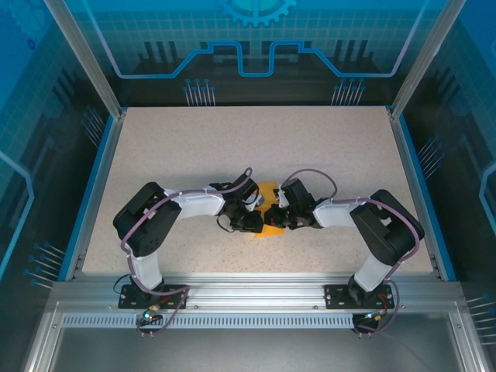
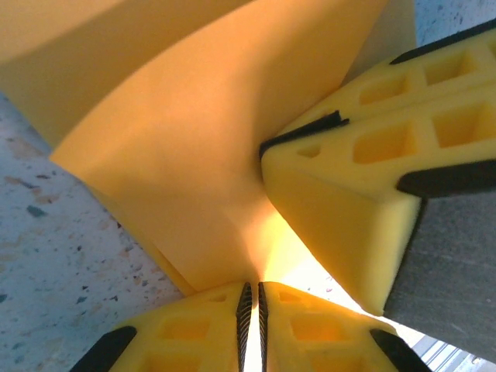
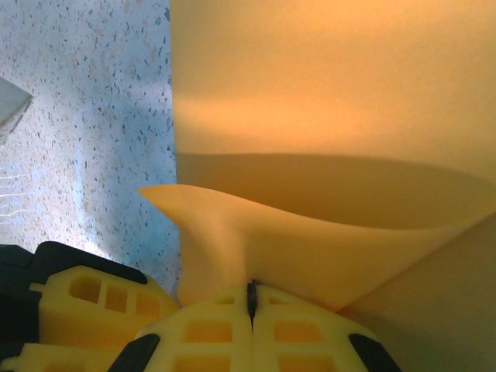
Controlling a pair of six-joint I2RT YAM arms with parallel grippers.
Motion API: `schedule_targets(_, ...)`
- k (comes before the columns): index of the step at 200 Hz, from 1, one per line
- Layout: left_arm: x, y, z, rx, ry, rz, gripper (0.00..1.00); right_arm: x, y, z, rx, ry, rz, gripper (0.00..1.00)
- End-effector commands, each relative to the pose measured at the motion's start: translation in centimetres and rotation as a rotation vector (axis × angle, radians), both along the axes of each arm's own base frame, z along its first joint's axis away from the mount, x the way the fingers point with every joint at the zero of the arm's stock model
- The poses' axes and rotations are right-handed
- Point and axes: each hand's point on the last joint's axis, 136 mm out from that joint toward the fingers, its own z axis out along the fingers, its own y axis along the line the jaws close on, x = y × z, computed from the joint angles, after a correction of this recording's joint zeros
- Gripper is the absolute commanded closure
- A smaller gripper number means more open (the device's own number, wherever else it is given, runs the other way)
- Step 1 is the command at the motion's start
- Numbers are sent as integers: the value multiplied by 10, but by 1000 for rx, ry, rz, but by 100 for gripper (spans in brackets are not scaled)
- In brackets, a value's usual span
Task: Fold a paper plane with a square sheet of paper (fold left side to right side)
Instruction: Fold the triangle a second time at the center of the table.
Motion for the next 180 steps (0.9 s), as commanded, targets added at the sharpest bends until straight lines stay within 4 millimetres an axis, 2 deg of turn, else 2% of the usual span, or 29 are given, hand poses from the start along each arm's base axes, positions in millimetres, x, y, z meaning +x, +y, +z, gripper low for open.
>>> schedule_targets(1, -15, 25, -22, 117, 61, 19, 83, 0, -16, -15, -81, 15, -20, 100)
schedule_targets(180, -17, 25, -26, 120, 72, 16, 83, 42, -59, -1, -76, -38, -109, 100)
